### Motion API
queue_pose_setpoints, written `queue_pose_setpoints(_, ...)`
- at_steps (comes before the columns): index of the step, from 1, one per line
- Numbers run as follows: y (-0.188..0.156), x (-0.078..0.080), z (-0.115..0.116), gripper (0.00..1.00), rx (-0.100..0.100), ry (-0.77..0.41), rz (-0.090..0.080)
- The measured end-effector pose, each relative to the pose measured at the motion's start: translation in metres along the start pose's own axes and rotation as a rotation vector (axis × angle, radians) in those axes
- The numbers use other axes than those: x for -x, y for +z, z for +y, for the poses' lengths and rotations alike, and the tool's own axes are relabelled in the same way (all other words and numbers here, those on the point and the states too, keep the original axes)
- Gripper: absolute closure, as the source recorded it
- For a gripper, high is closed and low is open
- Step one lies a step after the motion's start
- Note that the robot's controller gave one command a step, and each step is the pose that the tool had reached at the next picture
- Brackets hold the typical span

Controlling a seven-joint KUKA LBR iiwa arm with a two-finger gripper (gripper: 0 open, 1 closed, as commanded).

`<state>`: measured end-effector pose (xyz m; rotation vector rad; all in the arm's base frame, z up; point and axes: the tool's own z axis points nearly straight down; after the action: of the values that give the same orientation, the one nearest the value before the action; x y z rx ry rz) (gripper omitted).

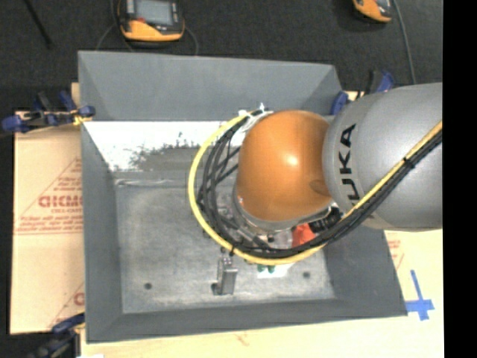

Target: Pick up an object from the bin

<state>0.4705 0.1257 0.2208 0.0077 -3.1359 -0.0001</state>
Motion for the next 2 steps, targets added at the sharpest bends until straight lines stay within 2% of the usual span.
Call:
queue_pose_setpoints(1,0.062,0.044,-0.091,0.0,-0.004,-0.186,-0.005)
queue_pose_setpoints(2,0.077,0.132,-0.082,0.0,-0.002,-0.213,-0.014)
